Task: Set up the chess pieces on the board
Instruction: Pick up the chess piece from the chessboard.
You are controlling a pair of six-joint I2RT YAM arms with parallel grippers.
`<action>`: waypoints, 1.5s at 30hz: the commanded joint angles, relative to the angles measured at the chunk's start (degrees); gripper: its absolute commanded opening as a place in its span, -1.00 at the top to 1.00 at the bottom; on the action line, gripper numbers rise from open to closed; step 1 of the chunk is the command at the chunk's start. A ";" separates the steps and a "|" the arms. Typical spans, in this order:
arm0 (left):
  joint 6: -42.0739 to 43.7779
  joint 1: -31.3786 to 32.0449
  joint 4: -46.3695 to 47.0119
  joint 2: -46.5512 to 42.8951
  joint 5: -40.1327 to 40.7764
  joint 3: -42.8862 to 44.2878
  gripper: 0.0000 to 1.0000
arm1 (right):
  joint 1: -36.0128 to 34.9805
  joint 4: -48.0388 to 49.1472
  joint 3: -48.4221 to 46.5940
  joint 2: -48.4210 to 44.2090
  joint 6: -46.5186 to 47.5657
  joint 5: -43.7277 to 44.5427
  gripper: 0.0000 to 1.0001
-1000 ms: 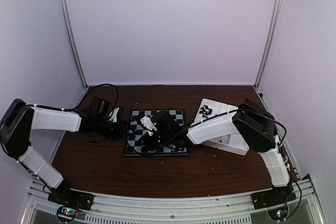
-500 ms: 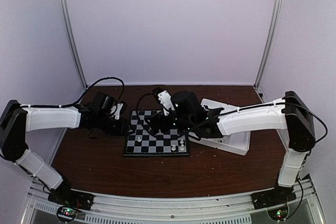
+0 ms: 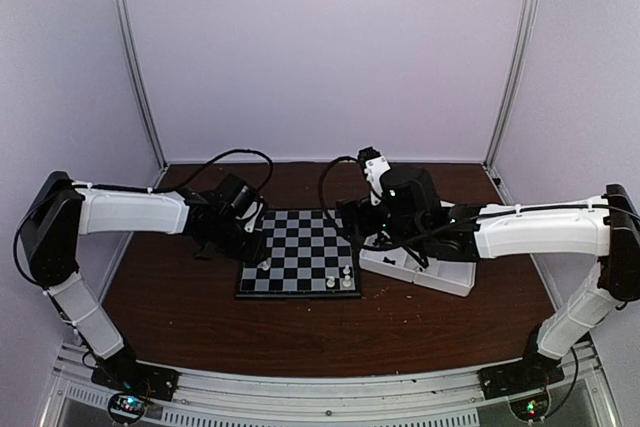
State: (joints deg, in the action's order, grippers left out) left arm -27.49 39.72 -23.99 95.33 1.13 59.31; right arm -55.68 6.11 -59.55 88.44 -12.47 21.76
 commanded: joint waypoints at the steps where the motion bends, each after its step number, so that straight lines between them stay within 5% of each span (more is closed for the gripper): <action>1: -0.16 1.32 -2.92 1.85 3.35 2.54 0.17 | 1.28 -0.12 3.00 -3.23 -0.96 3.19 -1.00; 23: -0.45 3.40 -5.06 6.71 4.57 6.23 0.35 | 2.16 -0.02 4.28 -3.99 -1.11 1.72 -1.00; 31: 0.01 3.78 -5.56 8.11 3.77 7.63 0.90 | 2.17 0.01 4.29 -3.63 -1.20 1.51 -1.00; 45: 1.55 10.33 -4.35 13.10 2.33 17.57 0.94 | 3.15 -2.83 5.68 -6.66 -1.95 4.35 -1.00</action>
State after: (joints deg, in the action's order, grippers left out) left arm -27.16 47.64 -30.30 104.84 5.04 72.62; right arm -53.25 4.84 -55.75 85.32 -13.69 23.73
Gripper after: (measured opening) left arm 0.066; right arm 0.997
